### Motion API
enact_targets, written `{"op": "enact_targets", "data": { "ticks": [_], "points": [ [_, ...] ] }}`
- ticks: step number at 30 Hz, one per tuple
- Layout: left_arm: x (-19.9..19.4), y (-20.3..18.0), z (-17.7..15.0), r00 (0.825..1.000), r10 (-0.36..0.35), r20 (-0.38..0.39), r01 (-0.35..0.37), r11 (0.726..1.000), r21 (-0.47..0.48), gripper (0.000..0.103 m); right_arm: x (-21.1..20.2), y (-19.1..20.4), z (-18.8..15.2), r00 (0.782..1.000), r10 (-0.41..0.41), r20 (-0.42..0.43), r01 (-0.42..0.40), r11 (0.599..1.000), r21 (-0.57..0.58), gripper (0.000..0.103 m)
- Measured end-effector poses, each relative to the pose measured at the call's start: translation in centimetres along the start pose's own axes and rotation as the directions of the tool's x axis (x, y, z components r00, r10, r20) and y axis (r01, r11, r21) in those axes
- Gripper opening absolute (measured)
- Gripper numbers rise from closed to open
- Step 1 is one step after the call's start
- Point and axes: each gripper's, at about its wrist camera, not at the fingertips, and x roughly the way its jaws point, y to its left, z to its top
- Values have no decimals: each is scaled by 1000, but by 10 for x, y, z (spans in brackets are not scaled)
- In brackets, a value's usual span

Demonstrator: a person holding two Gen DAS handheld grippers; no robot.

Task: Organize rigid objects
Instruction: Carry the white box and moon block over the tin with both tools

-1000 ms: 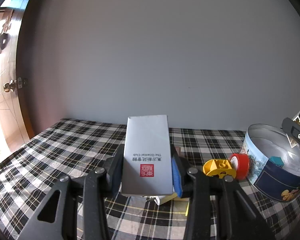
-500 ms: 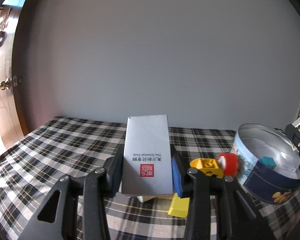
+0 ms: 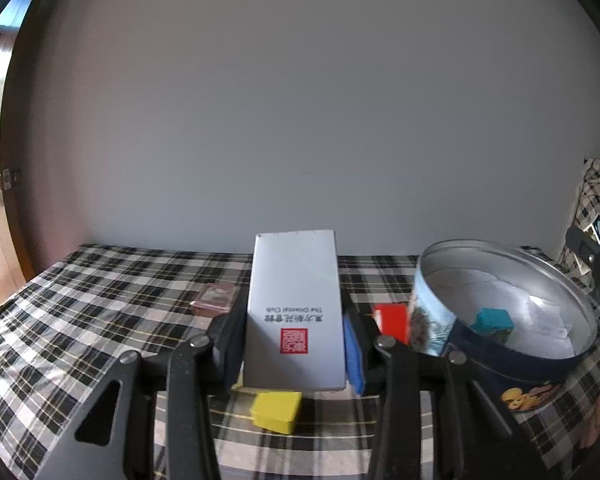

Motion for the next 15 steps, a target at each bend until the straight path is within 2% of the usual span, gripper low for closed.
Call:
{"op": "enact_targets", "data": {
  "ticks": [15],
  "points": [
    [5, -58, 4, 997, -83, 3, 83, 996, 32, 40, 6, -47, 4, 995, -100, -11, 100, 994, 33, 51]
  ]
}}
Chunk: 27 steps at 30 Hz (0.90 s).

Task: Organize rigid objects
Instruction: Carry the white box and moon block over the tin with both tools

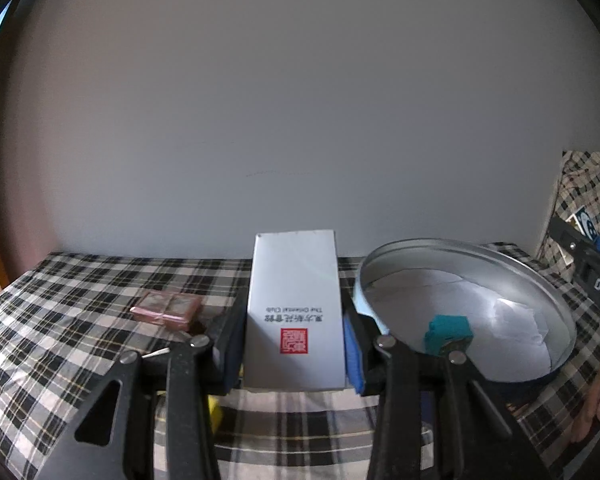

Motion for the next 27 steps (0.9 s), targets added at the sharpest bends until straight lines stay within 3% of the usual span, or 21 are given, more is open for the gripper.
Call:
{"op": "enact_targets", "data": {
  "ticks": [17, 23, 27],
  "points": [
    [22, -46, 8, 998, -65, -10, 65, 998, 25, 40, 34, -37, -2, 994, -86, -74, 87, 996, 21, 51],
    [31, -63, 10, 995, -100, -25, 101, 994, 35, 40, 47, -37, -4, 992, -66, -108, 68, 998, 12, 51],
    [45, -76, 12, 987, -143, -72, 147, 988, 44, 40, 59, -31, -7, 985, -10, -171, 13, 1000, 13, 51]
  ]
}}
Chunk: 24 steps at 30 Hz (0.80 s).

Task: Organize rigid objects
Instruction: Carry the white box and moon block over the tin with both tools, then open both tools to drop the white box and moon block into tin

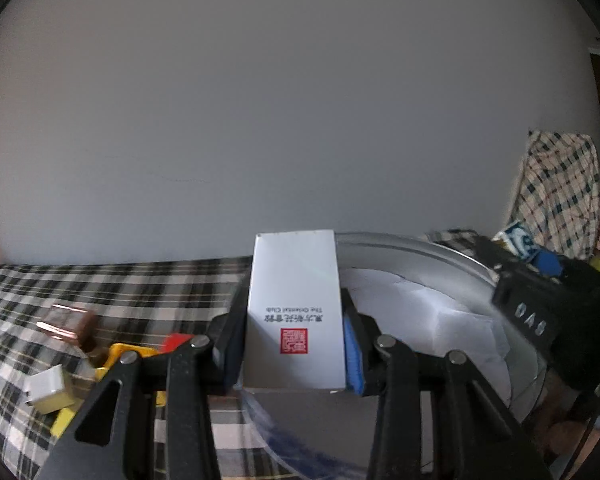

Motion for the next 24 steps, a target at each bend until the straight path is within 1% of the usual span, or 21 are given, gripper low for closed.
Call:
{"op": "enact_targets", "data": {
  "ticks": [5, 8, 11, 15, 16, 17, 18, 19, 20, 21, 22, 23, 24],
  "points": [
    [14, -17, 0, 998, -25, -61, 28, 998, 47, 40, 15, 3, -4, 994, 67, -88, -66, 998, 17, 51],
    [21, -23, 1, 995, -16, -100, 23, 997, 69, 40, 20, 0, -5, 988, 100, -119, -95, 994, 49, 51],
    [25, -22, 1, 992, -8, -126, 15, 998, 54, 40, 25, -2, -7, 980, 130, -152, -118, 989, 84, 51],
    [27, -22, 0, 989, 10, -148, -5, 999, 37, 42, 28, 2, -10, 973, 148, -176, -136, 988, 78, 52],
    [27, -22, 0, 988, 17, -150, -12, 999, 37, 49, 29, 3, -10, 972, 152, -181, -141, 987, 75, 52],
    [27, -22, 0, 989, 23, -149, -18, 999, 38, 54, 30, 4, -11, 970, 157, -185, -145, 987, 76, 52],
    [25, -20, 0, 989, 45, -143, -41, 999, 32, 59, 30, 5, -12, 967, 169, -191, -156, 985, 78, 53],
    [24, -18, 0, 989, 51, -138, -49, 999, 22, 65, 30, 6, -12, 966, 168, -198, -155, 985, 82, 55],
    [23, -15, 0, 989, 57, -135, -57, 998, 7, 68, 32, 4, -11, 965, 166, -201, -151, 985, 89, 59],
    [21, -11, 0, 989, 60, -132, -62, 998, -14, 78, 32, 1, -11, 965, 165, -201, -147, 984, 105, 63],
    [19, -6, 0, 991, 47, -126, -51, 998, -31, 84, 32, -2, -11, 966, 164, -199, -142, 982, 121, 67],
    [16, -4, -1, 993, 18, -114, -23, 999, -45, 88, 31, -4, -11, 967, 165, -194, -140, 981, 132, 72],
    [13, -4, -1, 994, 9, -105, -15, 999, -48, 103, 29, -8, -10, 969, 167, -180, -140, 978, 151, 74]
  ]
}}
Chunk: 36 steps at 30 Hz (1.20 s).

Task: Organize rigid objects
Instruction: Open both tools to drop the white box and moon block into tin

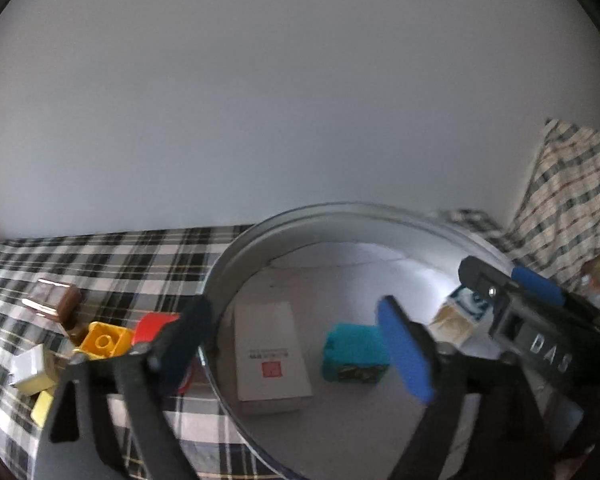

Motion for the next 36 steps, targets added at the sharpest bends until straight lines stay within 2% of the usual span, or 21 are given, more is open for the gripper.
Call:
{"op": "enact_targets", "data": {
  "ticks": [2, 3, 5, 11, 14, 17, 19, 22, 26, 30, 36],
  "points": [
    [-6, -1, -1, 1000, 12, 26, -12, 1000, 4, 103, -9, -6, 2, 999, 1, 51, -3, 999, 40, 87],
    [-10, -3, -2, 999, 10, 43, -10, 1000, 14, 103, -15, -9, 3, 996, -12, 86, 7, 998, 55, 89],
    [-13, -7, -2, 998, 10, 55, -12, 999, 36, 102, -22, -9, 3, 991, -39, 127, 32, 998, 63, 89],
    [-15, -12, -1, 997, 14, 73, -17, 998, 54, 103, -21, -8, 4, 987, -93, 129, 85, 994, 65, 89],
    [-18, -9, -1, 996, 27, 81, -31, 999, 42, 103, -23, -8, 3, 978, -133, 161, 127, 991, 45, 89],
    [-25, -5, -2, 991, 58, 121, -63, 997, 35, 103, -36, -4, 0, 952, -166, 258, 166, 986, 20, 89],
    [-32, -3, -2, 979, 111, 173, -120, 992, 40, 103, -45, -1, -4, 922, -197, 334, 206, 978, 8, 90],
    [-37, -1, -2, 965, 162, 208, -176, 983, 52, 103, -48, 1, -2, 916, -214, 340, 225, 974, 9, 91],
    [-41, 8, -3, 966, 156, 208, -165, 986, 25, 102, -50, -5, -1, 923, -218, 318, 212, 976, 52, 91],
    [-44, 16, -5, 970, 145, 194, -151, 988, 16, 103, -54, -7, -4, 914, -242, 326, 230, 970, 77, 91],
    [-53, 26, -11, 970, 157, 188, -161, 987, 10, 102, -63, 10, -14, 914, -229, 335, 227, 973, 47, 91]
  ]
}}
